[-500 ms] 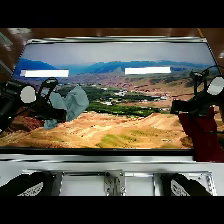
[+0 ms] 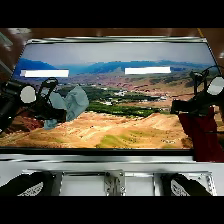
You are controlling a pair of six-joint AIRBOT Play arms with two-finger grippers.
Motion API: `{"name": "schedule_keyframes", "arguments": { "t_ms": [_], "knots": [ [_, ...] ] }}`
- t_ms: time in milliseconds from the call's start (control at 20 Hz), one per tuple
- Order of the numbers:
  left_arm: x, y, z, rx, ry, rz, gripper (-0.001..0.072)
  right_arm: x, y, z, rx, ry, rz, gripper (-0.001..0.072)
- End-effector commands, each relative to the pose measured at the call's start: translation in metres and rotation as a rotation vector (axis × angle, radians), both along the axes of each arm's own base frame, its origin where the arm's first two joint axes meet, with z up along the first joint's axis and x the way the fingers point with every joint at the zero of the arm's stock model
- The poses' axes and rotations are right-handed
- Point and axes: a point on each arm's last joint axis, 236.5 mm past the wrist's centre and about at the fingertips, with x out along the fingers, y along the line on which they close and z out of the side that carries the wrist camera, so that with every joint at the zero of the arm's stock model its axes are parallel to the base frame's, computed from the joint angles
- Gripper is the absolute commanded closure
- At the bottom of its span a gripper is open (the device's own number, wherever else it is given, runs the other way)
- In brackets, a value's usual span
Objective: Fold the shirts.
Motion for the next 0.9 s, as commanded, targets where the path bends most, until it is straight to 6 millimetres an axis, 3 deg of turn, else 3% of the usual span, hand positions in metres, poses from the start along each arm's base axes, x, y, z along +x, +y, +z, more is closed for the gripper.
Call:
{"name": "schedule_keyframes", "arguments": {
  "t_ms": [0,300,450,700,750,850],
  "knots": [
    [0.000,0.000,0.000,0.000,0.000,0.000,-0.0006,0.000,0.000,0.000,0.000,0.000,0.000,0.0028],
    [0.004,-0.001,0.000,-0.006,-0.016,0.000,-0.0006,0.003,0.000,0.001,0.002,-0.013,-0.003,0.0028],
    [0.027,-0.009,0.004,-0.039,-0.114,-0.003,-0.0006,0.017,0.001,0.004,0.005,-0.075,-0.006,0.0028],
    [0.055,-0.017,0.012,-0.077,-0.235,0.007,-0.0005,0.018,-0.007,0.004,-0.031,-0.079,-0.003,0.0028],
    [0.069,-0.011,0.015,-0.069,-0.284,0.026,-0.0008,0.018,-0.007,0.004,-0.031,-0.078,-0.003,0.0028],
    [0.102,0.025,0.023,-0.047,-0.361,0.181,-0.0013,0.019,-0.006,0.004,-0.026,-0.084,-0.003,0.0028]
  ]
}}
